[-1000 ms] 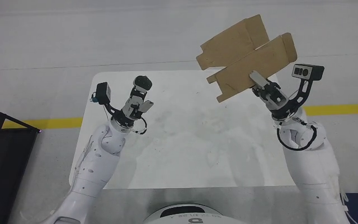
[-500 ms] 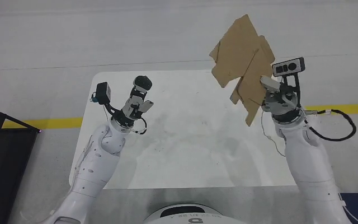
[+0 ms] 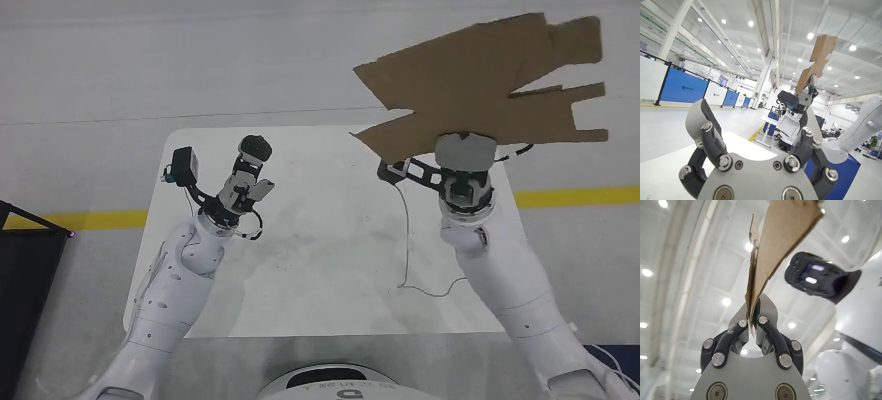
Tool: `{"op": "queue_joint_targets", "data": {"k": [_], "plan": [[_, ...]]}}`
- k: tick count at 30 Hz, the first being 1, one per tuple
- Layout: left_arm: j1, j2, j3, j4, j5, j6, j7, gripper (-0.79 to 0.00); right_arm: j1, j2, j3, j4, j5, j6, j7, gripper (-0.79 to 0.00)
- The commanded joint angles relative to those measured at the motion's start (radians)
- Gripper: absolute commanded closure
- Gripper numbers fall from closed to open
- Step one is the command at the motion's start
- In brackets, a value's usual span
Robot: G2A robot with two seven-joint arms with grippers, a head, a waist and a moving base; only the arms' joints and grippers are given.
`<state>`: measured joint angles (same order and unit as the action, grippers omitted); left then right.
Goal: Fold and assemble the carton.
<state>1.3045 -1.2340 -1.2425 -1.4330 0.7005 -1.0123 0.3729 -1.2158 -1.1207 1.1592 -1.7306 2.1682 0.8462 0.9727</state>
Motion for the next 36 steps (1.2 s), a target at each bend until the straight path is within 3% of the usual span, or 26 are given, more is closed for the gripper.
{"op": "queue_joint_targets", "data": {"k": [1,7,14,16,19,23,30,36], "plan": [[0.0,0.0,0.0,0.0,0.0,0.0,0.0,-0.785,0.011,0.0,0.008,0.008,0.101,0.071,-0.069,0.0],[0.0,0.0,0.0,0.0,0.0,0.0,0.0,-0.785,0.003,-0.006,0.029,0.023,0.168,0.158,-0.157,0.0],[0.0,0.0,0.0,0.0,0.0,0.0,0.0,-0.785,0.004,-0.022,0.054,0.038,0.131,0.143,-0.148,0.0],[0.0,0.0,0.0,0.0,0.0,0.0,0.0,-0.785,0.01,-0.025,0.101,0.036,-0.002,0.043,-0.114,0.0],[0.0,0.0,0.0,0.0,0.0,0.0,0.0,-0.785,0.002,-0.025,0.193,0.044,-0.337,-0.253,0.024,0.0],[0.0,0.0,0.0,0.0,0.0,0.0,0.0,-0.785,-0.021,-0.026,0.25,0.09,-0.532,-0.507,0.114,0.0],[0.0,0.0,0.0,0.0,0.0,0.0,0.0,-0.785,-0.086,-0.022,0.364,0.023,-0.83,-0.903,0.079,0.0],[0.0,0.0,0.0,0.0,0.0,0.0,0.0,-0.785,-0.154,-0.026,0.431,-0.066,-1.189,-1.279,-0.077,0.0]]}}
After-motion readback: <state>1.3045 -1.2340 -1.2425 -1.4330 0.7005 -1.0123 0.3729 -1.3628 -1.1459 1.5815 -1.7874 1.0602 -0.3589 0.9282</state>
